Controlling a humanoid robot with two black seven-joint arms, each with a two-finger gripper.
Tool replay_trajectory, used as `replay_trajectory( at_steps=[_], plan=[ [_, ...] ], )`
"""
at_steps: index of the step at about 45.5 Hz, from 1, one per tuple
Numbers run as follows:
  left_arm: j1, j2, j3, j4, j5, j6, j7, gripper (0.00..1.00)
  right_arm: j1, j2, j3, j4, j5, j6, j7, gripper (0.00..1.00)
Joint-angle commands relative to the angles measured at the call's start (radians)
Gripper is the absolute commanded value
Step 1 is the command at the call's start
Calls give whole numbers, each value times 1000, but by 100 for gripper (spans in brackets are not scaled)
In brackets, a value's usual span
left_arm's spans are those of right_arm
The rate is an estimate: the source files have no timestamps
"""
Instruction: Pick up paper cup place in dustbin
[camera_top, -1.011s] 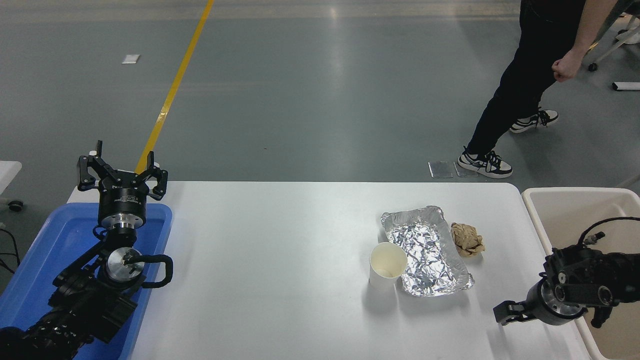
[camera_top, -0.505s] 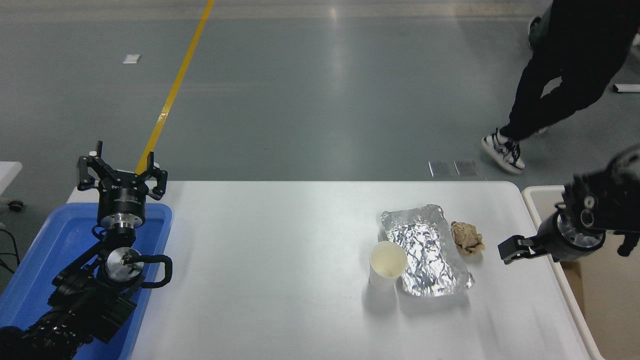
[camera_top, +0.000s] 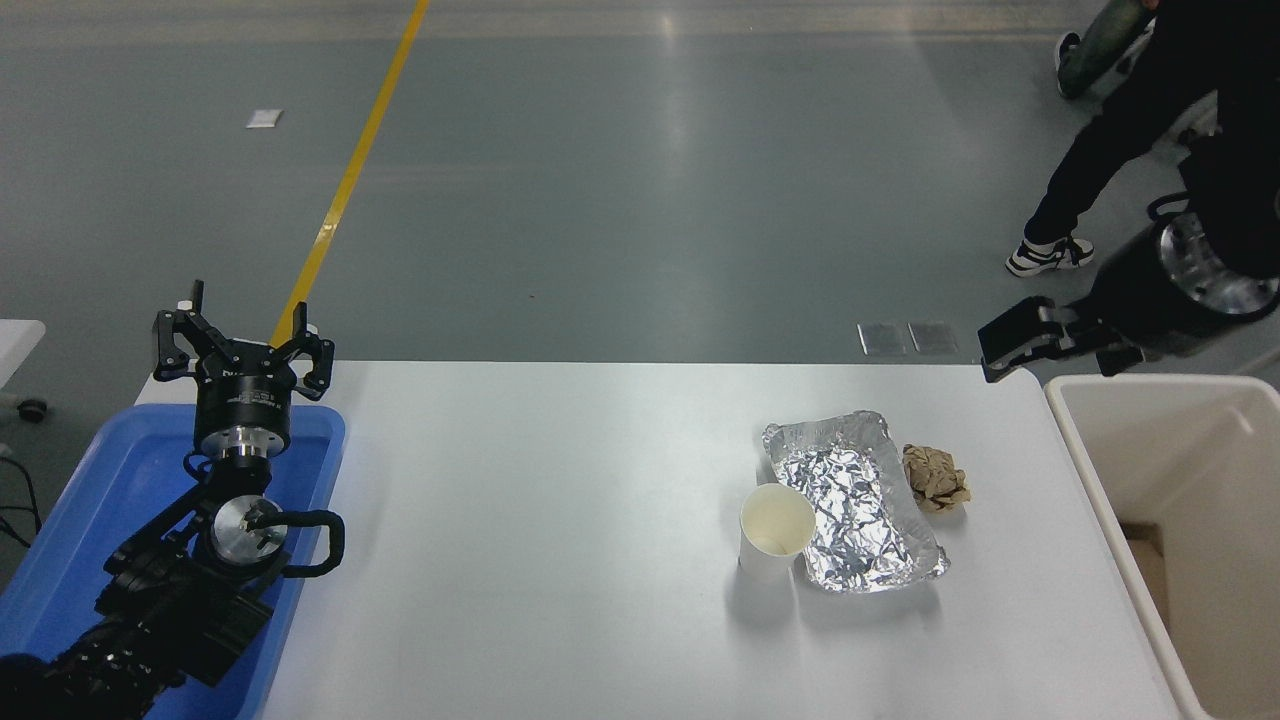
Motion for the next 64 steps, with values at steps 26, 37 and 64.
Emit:
replay_trajectory(
  at_steps=[26, 37, 64],
  plan=[
    [0, 0, 2, 0, 2, -2, 0, 99, -128, 322, 159, -132, 184, -70, 3, 100],
    [0, 0, 2, 0, 2, -2, 2, 99, -306, 419, 254, -243, 186, -144, 0, 100],
    [0, -1, 2, 0, 4, -3, 2, 99, -843, 448, 282, -450, -35, -374, 0, 99]
  ],
)
